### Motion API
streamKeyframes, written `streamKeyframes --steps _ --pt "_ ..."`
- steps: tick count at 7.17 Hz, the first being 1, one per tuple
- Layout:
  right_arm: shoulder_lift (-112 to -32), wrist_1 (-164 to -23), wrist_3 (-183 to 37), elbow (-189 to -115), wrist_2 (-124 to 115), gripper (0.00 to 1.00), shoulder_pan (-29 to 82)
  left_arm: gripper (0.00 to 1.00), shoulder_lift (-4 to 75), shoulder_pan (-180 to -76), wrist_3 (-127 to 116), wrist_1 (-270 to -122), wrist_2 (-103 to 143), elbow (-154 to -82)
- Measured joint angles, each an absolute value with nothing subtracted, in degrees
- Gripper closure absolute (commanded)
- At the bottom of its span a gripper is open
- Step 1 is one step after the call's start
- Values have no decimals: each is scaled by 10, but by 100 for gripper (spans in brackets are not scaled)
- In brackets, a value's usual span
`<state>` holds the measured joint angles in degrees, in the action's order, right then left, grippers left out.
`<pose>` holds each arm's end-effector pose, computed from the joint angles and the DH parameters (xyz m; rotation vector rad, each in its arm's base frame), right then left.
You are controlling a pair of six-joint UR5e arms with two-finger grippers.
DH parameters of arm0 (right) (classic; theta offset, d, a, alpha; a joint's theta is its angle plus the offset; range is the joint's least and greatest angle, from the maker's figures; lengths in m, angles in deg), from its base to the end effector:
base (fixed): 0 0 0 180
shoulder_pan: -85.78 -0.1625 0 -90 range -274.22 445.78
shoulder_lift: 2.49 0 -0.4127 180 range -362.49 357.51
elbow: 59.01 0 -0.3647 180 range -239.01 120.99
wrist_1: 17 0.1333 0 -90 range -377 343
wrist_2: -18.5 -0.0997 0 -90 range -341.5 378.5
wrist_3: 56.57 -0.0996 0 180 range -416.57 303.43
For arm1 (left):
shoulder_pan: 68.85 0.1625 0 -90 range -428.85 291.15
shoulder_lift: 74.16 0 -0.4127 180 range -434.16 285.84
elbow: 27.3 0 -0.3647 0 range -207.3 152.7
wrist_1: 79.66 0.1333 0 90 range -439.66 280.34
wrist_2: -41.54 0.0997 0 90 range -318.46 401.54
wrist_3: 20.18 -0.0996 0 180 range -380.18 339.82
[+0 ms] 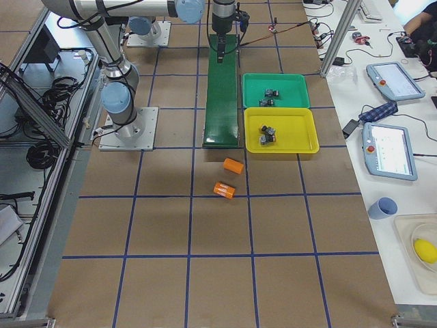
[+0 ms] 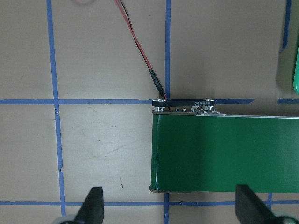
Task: Sort buttons by color to trays
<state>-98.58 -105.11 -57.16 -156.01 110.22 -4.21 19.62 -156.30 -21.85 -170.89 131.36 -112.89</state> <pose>0.1302 -0.4156 0.4628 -0.0151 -3.1104 -0.0758 -0.1117 -0.4960 0.4777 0.0241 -3.1379 -0.0162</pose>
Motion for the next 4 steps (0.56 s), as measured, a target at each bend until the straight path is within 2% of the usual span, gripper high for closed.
streamKeyframes --steps 4 --pt "-987 -1055 -571 -1558 1073 0 -42 0 196 -1563 -219 -1709 1314 -1128"
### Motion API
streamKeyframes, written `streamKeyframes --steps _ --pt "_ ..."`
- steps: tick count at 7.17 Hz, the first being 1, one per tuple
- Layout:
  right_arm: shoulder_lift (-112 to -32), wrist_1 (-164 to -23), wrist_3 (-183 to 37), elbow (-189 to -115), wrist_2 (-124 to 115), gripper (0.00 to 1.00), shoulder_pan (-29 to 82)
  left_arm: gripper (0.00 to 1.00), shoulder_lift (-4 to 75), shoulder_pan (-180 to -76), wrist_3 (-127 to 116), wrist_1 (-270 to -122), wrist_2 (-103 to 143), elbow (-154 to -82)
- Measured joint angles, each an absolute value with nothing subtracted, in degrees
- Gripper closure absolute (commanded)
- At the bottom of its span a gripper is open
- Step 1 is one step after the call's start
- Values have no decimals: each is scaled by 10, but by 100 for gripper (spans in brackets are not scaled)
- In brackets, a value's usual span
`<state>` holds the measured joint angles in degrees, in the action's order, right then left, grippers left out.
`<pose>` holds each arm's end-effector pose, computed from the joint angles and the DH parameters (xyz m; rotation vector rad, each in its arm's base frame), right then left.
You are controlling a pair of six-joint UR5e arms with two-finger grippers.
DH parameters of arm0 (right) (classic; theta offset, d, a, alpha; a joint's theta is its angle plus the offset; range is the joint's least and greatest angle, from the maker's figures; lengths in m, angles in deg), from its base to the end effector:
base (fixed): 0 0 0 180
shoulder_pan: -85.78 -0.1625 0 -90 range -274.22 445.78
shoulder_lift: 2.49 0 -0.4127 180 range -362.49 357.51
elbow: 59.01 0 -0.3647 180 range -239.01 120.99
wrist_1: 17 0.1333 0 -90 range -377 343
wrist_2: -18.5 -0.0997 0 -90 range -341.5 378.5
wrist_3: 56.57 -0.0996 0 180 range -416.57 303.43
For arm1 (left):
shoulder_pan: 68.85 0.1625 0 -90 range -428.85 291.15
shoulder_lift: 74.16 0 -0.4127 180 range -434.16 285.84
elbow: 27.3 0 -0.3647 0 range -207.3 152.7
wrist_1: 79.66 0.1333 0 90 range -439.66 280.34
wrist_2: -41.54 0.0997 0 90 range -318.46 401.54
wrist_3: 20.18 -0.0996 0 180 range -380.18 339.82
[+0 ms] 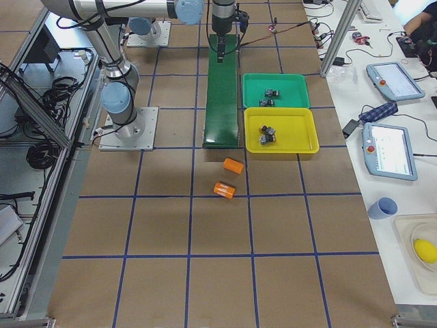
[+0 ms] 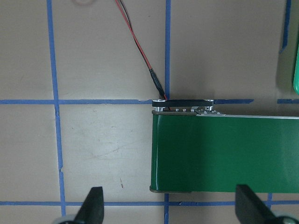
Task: Sort buttons by color to trays
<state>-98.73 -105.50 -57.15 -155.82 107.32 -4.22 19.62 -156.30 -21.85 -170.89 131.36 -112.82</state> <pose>0.1354 -0.4159 0.4660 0.0164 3.1206 0.0565 -0.1117 -0.4961 0.4782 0.0241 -3.1380 -0.0143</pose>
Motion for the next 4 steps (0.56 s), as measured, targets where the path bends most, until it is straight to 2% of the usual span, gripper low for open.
streamKeyframes --steps 4 --pt "-987 -1055 -568 -1557 1071 0 -42 0 196 -1563 -219 -1709 1314 -1128"
